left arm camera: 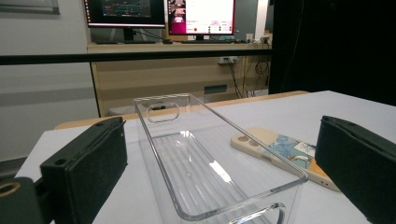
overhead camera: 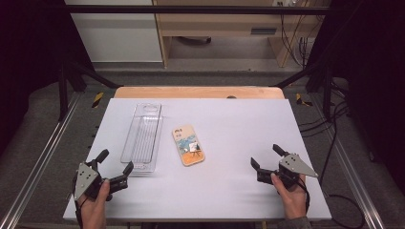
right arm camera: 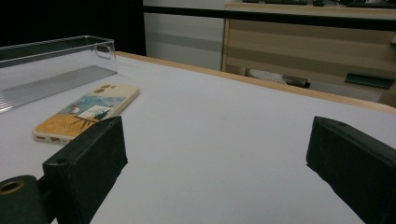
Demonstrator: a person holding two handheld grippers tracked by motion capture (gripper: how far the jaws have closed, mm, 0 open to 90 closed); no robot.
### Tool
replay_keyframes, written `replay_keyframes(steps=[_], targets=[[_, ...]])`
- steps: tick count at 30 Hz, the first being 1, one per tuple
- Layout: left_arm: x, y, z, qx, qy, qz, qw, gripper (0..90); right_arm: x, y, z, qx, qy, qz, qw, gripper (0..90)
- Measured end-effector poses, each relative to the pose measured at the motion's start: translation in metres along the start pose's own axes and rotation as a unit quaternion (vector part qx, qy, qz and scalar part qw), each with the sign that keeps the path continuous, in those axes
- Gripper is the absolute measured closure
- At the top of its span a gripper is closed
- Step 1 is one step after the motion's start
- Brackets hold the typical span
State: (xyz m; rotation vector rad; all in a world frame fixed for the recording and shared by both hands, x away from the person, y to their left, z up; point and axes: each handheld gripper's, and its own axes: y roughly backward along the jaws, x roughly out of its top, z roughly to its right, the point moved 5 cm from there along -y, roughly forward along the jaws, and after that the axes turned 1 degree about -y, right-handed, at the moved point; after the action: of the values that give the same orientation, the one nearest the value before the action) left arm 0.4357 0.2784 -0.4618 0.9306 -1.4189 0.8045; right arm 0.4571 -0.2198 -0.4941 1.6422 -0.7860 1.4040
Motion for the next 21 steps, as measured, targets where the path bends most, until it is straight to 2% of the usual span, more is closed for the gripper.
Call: replay_keyframes(steps=[4,5,6,7,8,9,10,14,16,17,19,20,21], targets=[[0.000,0.001,-0.001,0.000,-0.001,-0.001,1.0000,2.1,0.001,-0.002,-0.005,0.008,-0.001,-0.005,1.0000,5.1],[0.000,0.001,-0.001,0.000,0.008,0.001,1.0000,2.0,0.002,-0.003,-0.007,0.007,0.001,-0.008,0.9999,5.1],[-0.001,0.000,-0.002,-0.002,0.026,0.008,0.9996,2.0,0.003,-0.004,-0.008,0.009,-0.003,-0.009,0.9999,5.0],[0.000,-0.001,-0.002,0.001,0.030,0.008,0.9995,2.0,0.005,-0.006,-0.010,0.015,-0.010,-0.009,0.9998,4.8],[0.001,-0.001,0.000,0.006,0.016,0.006,0.9998,2.1,0.006,-0.008,-0.010,0.016,-0.010,-0.016,0.9997,4.6],[0.003,-0.002,0.002,0.002,-0.004,0.001,1.0000,2.2,0.006,-0.010,-0.011,0.016,-0.004,-0.026,0.9995,4.6],[0.003,-0.001,0.003,-0.004,-0.014,0.000,0.9999,2.1,0.006,-0.012,-0.013,0.016,0.000,-0.031,0.9994,4.5],[0.001,-0.003,0.001,0.002,-0.009,-0.001,1.0000,2.2,0.001,-0.017,-0.021,0.022,0.003,-0.047,0.9986,4.4],[-0.002,-0.004,0.000,0.002,-0.015,-0.008,0.9999,2.2,-0.003,-0.018,-0.023,0.024,0.001,-0.051,0.9984,4.2],[-0.003,-0.006,0.000,-0.002,0.000,-0.006,1.0000,2.2,-0.004,-0.019,-0.023,0.025,-0.007,-0.051,0.9983,3.9],[-0.002,-0.008,0.000,-0.003,0.015,0.002,0.9999,2.2,-0.004,-0.022,-0.021,0.022,-0.010,-0.054,0.9983,3.8],[-0.003,-0.008,-0.001,-0.002,0.012,-0.001,0.9999,2.3,-0.003,-0.024,-0.020,0.019,-0.011,-0.054,0.9983,3.9],[-0.004,-0.008,-0.001,-0.001,0.001,-0.006,1.0000,2.2,-0.001,-0.026,-0.020,0.015,-0.012,-0.055,0.9983,3.9]])
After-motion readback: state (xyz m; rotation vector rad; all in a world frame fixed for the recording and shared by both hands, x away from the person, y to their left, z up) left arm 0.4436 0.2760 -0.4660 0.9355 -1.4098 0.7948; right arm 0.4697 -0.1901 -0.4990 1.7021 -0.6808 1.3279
